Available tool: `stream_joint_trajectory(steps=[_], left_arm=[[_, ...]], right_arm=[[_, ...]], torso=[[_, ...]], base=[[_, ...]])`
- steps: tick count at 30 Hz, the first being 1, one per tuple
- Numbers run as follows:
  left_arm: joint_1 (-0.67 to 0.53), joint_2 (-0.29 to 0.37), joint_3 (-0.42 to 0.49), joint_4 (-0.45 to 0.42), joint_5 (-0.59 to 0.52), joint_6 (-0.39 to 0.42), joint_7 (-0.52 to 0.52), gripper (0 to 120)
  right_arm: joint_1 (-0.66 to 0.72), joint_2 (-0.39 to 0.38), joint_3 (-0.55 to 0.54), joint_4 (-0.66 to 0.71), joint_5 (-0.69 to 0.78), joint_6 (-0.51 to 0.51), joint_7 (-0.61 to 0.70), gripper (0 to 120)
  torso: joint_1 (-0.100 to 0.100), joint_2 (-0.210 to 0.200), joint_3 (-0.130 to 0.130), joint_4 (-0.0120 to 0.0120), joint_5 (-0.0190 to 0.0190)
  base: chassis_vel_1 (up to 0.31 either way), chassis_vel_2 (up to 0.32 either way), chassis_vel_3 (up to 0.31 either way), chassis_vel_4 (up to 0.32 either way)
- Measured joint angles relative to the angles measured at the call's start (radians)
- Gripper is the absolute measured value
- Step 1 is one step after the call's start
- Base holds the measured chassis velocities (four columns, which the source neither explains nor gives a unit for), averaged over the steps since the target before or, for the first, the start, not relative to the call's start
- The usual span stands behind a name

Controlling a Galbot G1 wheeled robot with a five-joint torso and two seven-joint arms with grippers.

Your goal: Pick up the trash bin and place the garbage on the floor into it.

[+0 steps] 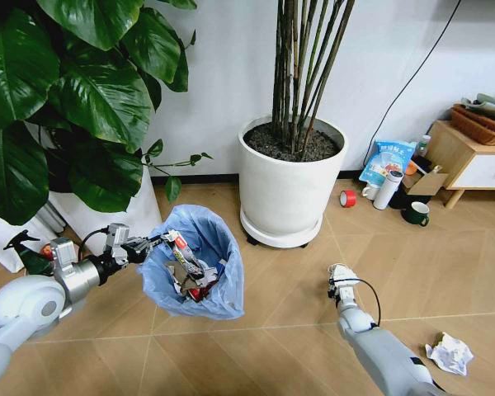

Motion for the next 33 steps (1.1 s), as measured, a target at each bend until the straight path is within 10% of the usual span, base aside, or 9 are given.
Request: stream_joint_trajectory(steps=[16, 33], left_arm=[[-0.041, 0.001, 0.047, 0.028, 0.004, -0.002, 0.009, 0], [-0.215, -0.046, 0.274, 0.104, 0.023, -0.007, -0.008, 0]], right_arm=[[-0.179, -0.248, 0.018, 0.555, 0.074, 0.027, -0.033, 0], [-0.240, -0.450, 0.105, 1.040, 0.244, 0.264, -0.409, 0]], torso=[[0.000, 0.000, 0.000, 0.0003, 0.0003], [0.000, 0.000, 0.000, 0.0002, 0.0001]], base=[[0.000, 0.000, 0.000, 0.000], [0.000, 0.000, 0.000, 0.000]])
